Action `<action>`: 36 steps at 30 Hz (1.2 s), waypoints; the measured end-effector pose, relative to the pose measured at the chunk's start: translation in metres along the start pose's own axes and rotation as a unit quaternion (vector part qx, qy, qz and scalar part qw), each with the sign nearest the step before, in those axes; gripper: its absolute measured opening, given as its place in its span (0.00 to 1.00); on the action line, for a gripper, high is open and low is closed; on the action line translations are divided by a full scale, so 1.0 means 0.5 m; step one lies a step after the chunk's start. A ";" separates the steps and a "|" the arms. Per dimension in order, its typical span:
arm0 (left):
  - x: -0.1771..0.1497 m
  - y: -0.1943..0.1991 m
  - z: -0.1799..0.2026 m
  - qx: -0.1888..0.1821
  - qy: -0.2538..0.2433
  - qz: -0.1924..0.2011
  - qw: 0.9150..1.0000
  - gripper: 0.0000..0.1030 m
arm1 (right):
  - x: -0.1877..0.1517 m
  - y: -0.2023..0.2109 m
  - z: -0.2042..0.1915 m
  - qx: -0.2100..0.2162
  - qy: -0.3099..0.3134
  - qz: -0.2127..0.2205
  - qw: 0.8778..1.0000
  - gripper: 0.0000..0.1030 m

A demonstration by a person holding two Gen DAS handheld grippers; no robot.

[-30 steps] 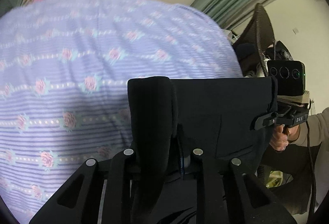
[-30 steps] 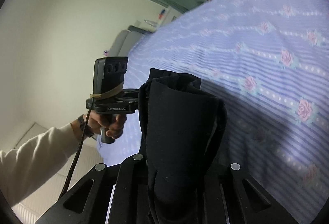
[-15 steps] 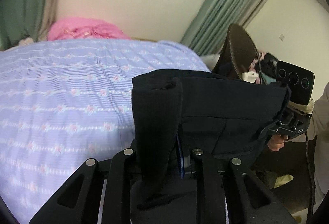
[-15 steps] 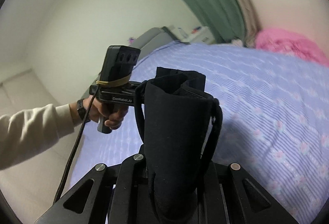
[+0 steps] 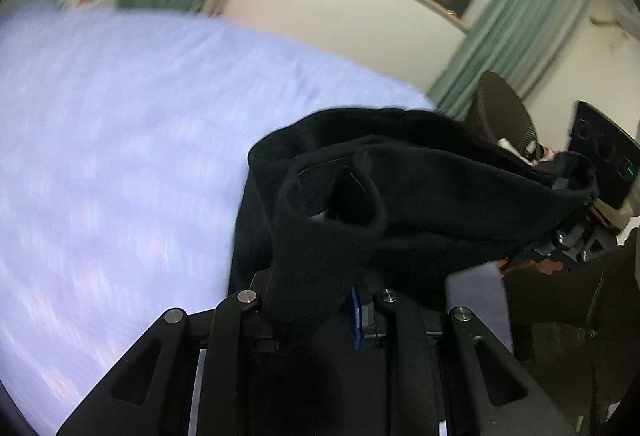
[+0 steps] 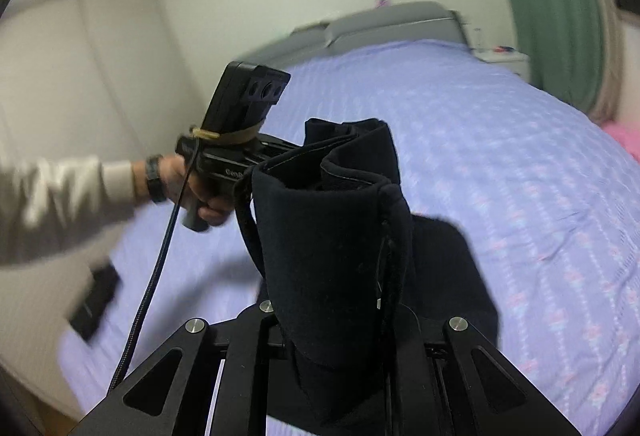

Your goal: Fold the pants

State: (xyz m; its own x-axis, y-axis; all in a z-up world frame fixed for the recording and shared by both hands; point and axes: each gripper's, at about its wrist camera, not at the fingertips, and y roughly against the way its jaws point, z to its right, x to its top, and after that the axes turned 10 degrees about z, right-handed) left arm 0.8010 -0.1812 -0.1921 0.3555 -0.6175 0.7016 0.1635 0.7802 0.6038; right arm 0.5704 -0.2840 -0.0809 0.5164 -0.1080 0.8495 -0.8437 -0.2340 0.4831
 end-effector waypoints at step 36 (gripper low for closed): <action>-0.113 0.333 0.250 0.257 -0.004 0.043 0.965 0.61 | -0.004 0.071 -0.276 -0.067 0.127 -0.029 0.989 0.75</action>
State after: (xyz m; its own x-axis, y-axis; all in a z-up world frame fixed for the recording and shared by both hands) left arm 0.6930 -0.0288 -0.0840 0.3404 -0.5548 0.7591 -0.3462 0.6767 0.6498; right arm 0.5189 -0.1586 -0.0362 0.5256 0.1516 0.8371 -0.8343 -0.1005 0.5420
